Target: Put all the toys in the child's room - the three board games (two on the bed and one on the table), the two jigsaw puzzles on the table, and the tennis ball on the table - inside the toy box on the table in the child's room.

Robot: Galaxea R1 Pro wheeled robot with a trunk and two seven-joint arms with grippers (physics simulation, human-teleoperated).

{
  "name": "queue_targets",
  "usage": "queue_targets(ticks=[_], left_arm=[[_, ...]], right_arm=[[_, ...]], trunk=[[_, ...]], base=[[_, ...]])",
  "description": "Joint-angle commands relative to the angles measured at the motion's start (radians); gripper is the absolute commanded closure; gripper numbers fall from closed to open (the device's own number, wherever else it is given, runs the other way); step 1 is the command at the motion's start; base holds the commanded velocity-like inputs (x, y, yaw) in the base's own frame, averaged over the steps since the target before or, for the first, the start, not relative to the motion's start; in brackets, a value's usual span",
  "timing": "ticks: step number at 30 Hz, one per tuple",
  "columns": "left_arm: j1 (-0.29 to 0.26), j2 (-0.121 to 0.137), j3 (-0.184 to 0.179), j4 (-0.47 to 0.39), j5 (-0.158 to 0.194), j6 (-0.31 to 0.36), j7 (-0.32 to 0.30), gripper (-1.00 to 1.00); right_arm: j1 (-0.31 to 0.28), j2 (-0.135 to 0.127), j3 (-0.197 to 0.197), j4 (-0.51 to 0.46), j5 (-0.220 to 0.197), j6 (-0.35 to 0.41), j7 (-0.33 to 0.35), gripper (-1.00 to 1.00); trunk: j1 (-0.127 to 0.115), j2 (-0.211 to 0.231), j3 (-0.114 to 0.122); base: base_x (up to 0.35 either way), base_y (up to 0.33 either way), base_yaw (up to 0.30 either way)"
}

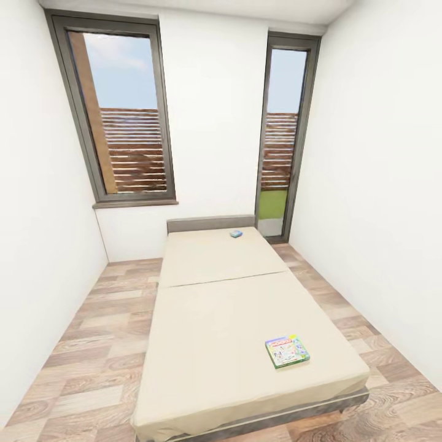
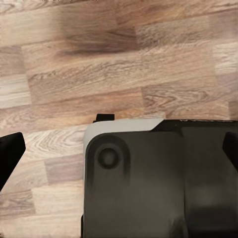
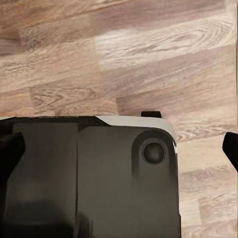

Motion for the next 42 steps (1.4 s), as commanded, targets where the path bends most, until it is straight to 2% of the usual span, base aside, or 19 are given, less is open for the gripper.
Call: queue_targets(ticks=[1,7,23,29,34,42], left_arm=[[-0.001,0.0,0.001,0.001,0.001,-0.003,0.0,-1.0],[-0.001,0.001,-0.002,0.002,0.0,-0.002,-0.001,-1.0],[-0.001,0.002,-0.003,0.004,-0.001,-0.004,-0.001,-1.0],[-0.001,0.001,-0.003,0.004,-0.001,-0.006,-0.001,-1.0],[-0.001,0.0,-0.004,0.004,-0.001,-0.031,-0.001,-1.0],[-0.001,0.0,-0.004,0.004,0.0,-0.042,-0.001,-1.0]], right_arm=[[0.0,-0.001,-0.001,0.0,-0.001,-0.01,0.0,-1.0],[0.0,0.006,-0.001,0.001,-0.002,-0.034,-0.001,-1.0],[0.0,0.005,-0.002,0.001,-0.005,-0.033,-0.001,-1.0],[0.0,-0.003,-0.014,0.002,-0.014,-0.033,-0.001,-1.0],[0.0,-0.008,-0.069,0.002,-0.05,-0.033,0.002,-1.0],[0.0,-0.011,-0.103,0.002,-0.061,-0.033,0.0,-1.0]], trunk=[[-0.004,0.006,0.002],[-0.027,0.048,0.02],[-0.088,0.16,0.07],[-0.088,0.16,0.07],[-0.088,0.16,0.07],[-0.088,0.16,0.07]], base=[[0.0,0.0,0.0],[0.0,0.0,0.0],[0.0,0.0,0.0],[0.0,0.0,0.0],[0.0,0.0,0.0],[0.0,0.0,0.0]])
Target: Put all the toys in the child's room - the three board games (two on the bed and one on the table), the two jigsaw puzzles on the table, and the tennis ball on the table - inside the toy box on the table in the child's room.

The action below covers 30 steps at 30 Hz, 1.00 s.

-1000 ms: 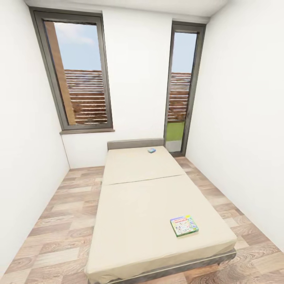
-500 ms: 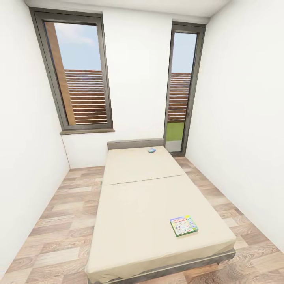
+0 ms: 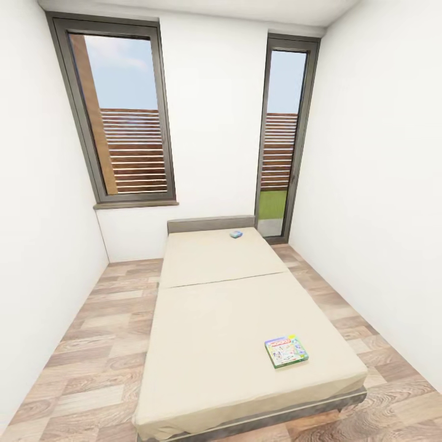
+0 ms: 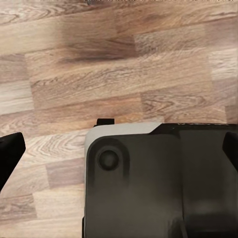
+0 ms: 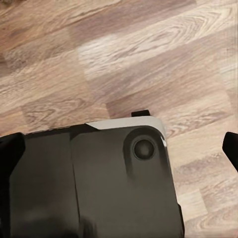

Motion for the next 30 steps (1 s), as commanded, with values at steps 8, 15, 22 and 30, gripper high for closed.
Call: queue_targets(ticks=[8,15,22,30], left_arm=[[0.0,0.0,-0.001,0.001,0.0,-0.006,0.0,-1.0],[0.0,0.001,-0.004,0.001,0.0,-0.009,-0.001,-1.0],[0.0,0.002,-0.006,0.001,0.0,-0.027,-0.001,-1.0],[0.0,0.002,-0.01,0.002,-0.002,-0.063,-0.002,-1.0]], right_arm=[[0.0,-0.015,-0.04,0.0,-0.008,-0.003,0.002,-1.0],[0.0,-0.028,-0.121,0.0,-0.007,-0.002,0.008,-1.0],[0.0,-0.031,-0.135,0.0,-0.007,-0.002,0.005,-1.0],[0.0,-0.031,-0.136,0.0,-0.007,-0.002,0.004,-1.0]], trunk=[[0.0,-0.001,0.0],[0.0,-0.001,-0.003],[0.0,-0.001,-0.006],[0.0,-0.001,-0.01]], base=[[0.0,0.0,0.0],[0.0,0.0,0.0],[0.0,-0.015,0.0],[0.0,-0.231,0.0]])
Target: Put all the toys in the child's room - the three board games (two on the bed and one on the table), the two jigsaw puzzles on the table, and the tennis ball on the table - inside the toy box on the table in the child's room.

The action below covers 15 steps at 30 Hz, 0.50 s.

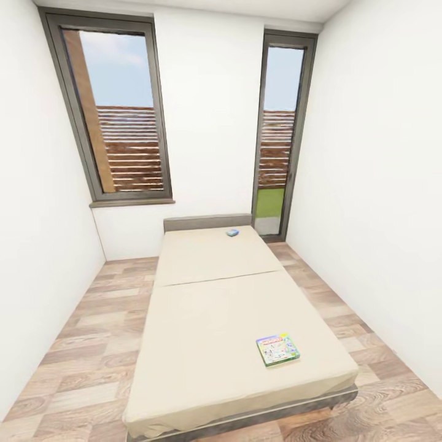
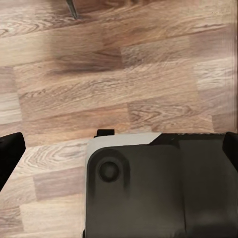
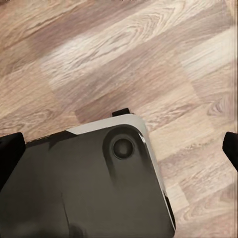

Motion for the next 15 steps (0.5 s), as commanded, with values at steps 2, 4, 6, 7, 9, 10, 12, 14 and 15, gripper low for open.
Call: queue_targets(ticks=[2,4,6,7,9,10,12,14,15], left_arm=[[0.0,0.0,-0.001,0.003,0.0,-0.005,0.0,-1.0],[0.0,0.0,-0.001,0.003,0.0,-0.005,0.0,-1.0],[0.0,0.0,-0.001,0.004,0.0,-0.006,0.0,-1.0],[0.0,0.0,-0.001,0.004,0.0,-0.006,0.0,-1.0],[0.0,-0.001,-0.001,0.005,0.0,-0.007,0.0,-1.0],[0.0,-0.001,-0.001,0.005,0.0,-0.007,0.0,-1.0],[0.0,0.0,-0.001,0.006,0.0,-0.007,0.001,-1.0],[0.0,-0.001,-0.001,0.006,0.0,-0.008,0.001,-1.0],[0.0,-0.001,-0.001,0.006,0.0,-0.008,0.001,-1.0]], right_arm=[[0.0,0.0,0.0,0.0,-0.007,-0.003,-0.001,-1.0],[0.0,0.0,0.001,0.0,-0.007,-0.003,-0.001,-1.0],[0.0,0.0,0.0,0.0,-0.007,-0.003,-0.001,-1.0],[0.0,0.0,0.001,0.0,-0.007,-0.003,-0.002,-1.0],[0.0,0.0,0.001,0.0,-0.007,-0.003,-0.002,-1.0],[0.0,0.0,0.001,0.0,-0.007,-0.003,-0.002,-1.0],[0.0,0.0,0.001,0.0,-0.007,-0.003,-0.002,-1.0],[0.0,0.0,0.0,0.0,-0.007,-0.003,-0.002,-1.0],[0.0,0.0,0.001,0.0,-0.007,-0.003,-0.002,-1.0]], trunk=[[0.0,-0.001,-0.002],[0.0,-0.001,-0.003],[0.0,-0.001,-0.005],[0.0,-0.001,-0.005],[0.0,-0.001,-0.007],[0.0,-0.001,-0.007],[0.0,-0.001,-0.009],[0.0,-0.001,-0.011],[0.0,-0.001,-0.012]], base=[[0.0,-0.292,0.0],[0.0,-0.297,0.0],[0.0,-0.3,0.0],[0.0,-0.302,0.0],[0.0,-0.303,0.0],[0.0,-0.304,0.0],[0.0,-0.304,0.0],[0.0,-0.304,0.0],[0.0,-0.305,0.0]])
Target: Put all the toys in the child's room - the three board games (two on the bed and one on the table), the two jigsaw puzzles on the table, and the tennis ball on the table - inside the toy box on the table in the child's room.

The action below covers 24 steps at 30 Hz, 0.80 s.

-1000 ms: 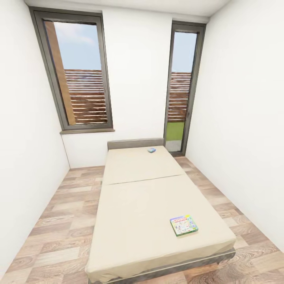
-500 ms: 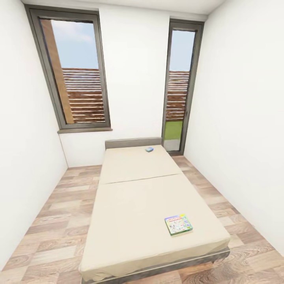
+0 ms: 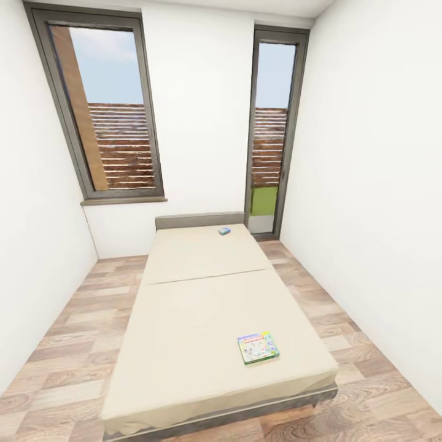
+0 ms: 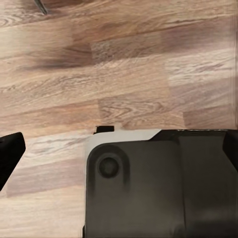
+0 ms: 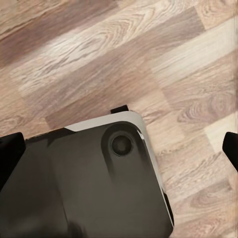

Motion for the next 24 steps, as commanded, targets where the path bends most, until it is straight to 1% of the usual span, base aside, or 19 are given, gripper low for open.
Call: queue_targets(ticks=[1,9,12,24], left_arm=[[-0.001,0.0,-0.001,0.001,0.001,-0.003,0.0,-1.0],[-0.001,0.0,-0.001,0.001,0.001,-0.004,0.0,-1.0],[-0.001,0.001,-0.001,0.001,0.001,-0.004,0.0,-1.0],[-0.001,0.0,-0.002,0.001,0.001,-0.005,-0.001,-1.0]], right_arm=[[0.0,0.0,0.001,-0.001,-0.006,-0.002,0.0,-1.0],[0.0,0.0,0.0,0.0,-0.005,0.002,0.0,-1.0],[0.0,0.0,0.0,0.0,-0.005,0.002,0.0,-1.0],[0.0,0.0,0.001,0.0,-0.005,0.002,0.0,-1.0]], trunk=[[0.001,-0.002,-0.003],[0.001,-0.002,-0.01],[0.001,-0.002,-0.013],[0.001,-0.002,-0.03]], base=[[0.0,-0.305,0.0],[0.0,-0.304,0.0],[0.0,-0.231,0.0],[0.0,-0.051,0.0]])
